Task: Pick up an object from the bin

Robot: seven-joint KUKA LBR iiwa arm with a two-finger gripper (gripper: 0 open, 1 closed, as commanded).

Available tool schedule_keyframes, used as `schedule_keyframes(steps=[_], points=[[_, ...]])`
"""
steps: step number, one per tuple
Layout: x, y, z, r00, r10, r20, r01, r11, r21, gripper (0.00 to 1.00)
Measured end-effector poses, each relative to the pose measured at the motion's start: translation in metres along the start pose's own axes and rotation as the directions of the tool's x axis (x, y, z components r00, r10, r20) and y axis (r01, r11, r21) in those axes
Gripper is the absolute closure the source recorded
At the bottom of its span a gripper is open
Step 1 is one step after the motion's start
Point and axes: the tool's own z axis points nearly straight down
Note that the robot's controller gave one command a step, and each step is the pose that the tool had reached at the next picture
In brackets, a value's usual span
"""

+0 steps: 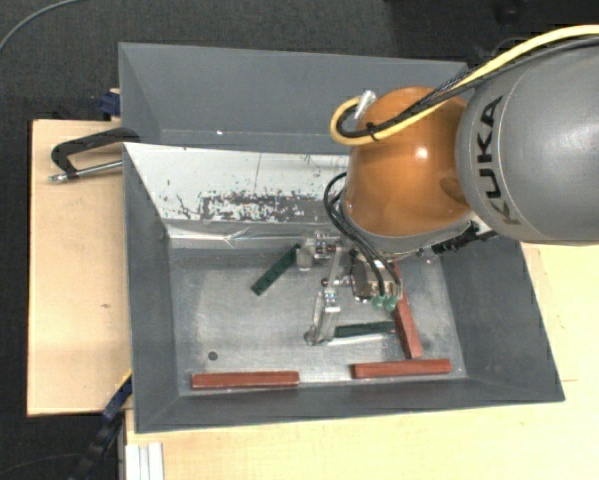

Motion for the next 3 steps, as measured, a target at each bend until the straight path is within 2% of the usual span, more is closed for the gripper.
schedule_keyframes(steps=[1, 2, 3], points=[[-0.012, -0.056, 0.038, 0.995, 0.096, -0.003, -0.096, 0.995, 0.003, 0.00], [-0.051, -0.122, 0.132, 0.944, -0.331, -0.001, 0.331, 0.944, 0.001, 0.00], [0.009, -0.117, 0.131, 0.787, -0.617, 0.001, 0.617, 0.787, 0.002, 0.00]])
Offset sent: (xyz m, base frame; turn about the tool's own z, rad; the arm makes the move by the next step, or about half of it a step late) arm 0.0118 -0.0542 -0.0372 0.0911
